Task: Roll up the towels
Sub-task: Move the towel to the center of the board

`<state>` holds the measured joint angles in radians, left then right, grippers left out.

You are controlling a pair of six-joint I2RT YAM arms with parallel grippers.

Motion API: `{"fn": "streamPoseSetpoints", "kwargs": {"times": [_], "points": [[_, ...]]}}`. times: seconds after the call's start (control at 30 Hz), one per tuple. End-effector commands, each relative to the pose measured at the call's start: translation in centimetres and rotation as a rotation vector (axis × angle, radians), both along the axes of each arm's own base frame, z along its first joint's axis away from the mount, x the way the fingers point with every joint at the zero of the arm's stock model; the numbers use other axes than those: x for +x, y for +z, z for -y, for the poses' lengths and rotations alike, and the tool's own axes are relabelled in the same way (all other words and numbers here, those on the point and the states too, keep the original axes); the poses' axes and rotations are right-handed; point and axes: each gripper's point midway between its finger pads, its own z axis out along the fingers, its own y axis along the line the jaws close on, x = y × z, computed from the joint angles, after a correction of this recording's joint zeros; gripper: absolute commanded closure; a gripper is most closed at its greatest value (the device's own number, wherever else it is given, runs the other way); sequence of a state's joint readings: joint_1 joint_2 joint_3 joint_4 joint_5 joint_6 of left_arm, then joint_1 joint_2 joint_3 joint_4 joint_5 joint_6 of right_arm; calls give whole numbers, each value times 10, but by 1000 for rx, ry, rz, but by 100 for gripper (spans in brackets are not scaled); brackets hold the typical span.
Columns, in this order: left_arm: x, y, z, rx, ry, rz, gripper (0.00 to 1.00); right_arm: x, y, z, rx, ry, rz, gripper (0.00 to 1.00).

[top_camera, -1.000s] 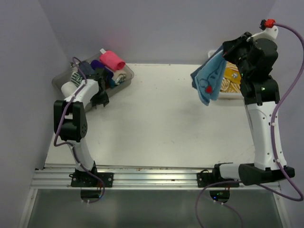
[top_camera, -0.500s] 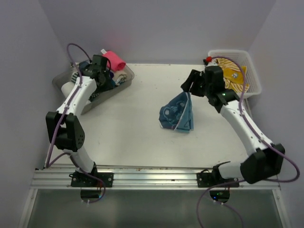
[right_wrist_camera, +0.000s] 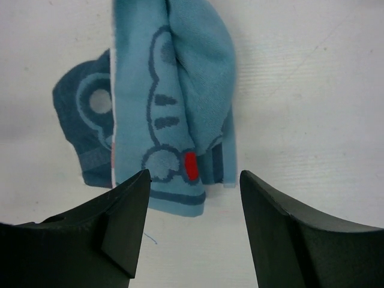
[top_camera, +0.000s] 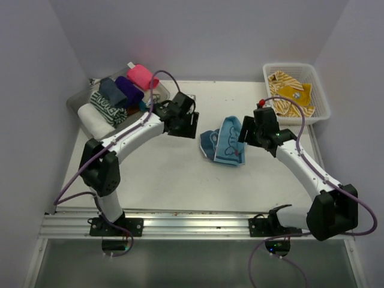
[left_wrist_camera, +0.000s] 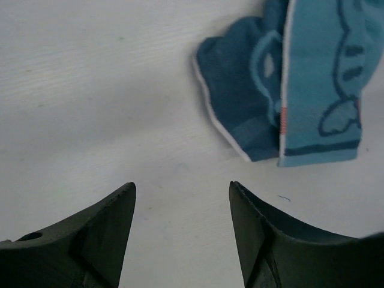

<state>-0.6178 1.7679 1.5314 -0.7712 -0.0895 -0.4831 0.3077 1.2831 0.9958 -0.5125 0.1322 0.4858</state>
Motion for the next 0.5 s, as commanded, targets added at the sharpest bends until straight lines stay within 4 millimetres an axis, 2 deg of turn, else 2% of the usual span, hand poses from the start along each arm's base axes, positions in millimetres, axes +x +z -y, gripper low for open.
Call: {"fn": "streamPoseSetpoints", "kwargs": {"times": [0.0, 0.03, 0.07, 0.13, 0.17, 0.27, 0.47], "points": [[-13, 4, 84, -209, -192, -10, 32, -17, -14, 20, -65, -56, -30, 35], [-19, 2, 96, -240, -231, -34, 32, -23, -20, 24, -67, -73, -41, 34], [-21, -7, 107, -247, -248, -57, 31, -26, -14, 30, -60, -94, -21, 33], [-29, -14, 124, -260, -283, -87, 31, -32, -14, 39, -54, -122, -17, 33], [-31, -29, 128, -249, -285, -119, 30, -34, -12, 46, -53, -143, -14, 32], [-35, -44, 133, -257, -272, -167, 31, -39, -5, 56, -56, -163, 3, 32], [-34, -57, 150, -313, -281, -193, 34, -43, -4, 60, -64, -164, -4, 32]]}}
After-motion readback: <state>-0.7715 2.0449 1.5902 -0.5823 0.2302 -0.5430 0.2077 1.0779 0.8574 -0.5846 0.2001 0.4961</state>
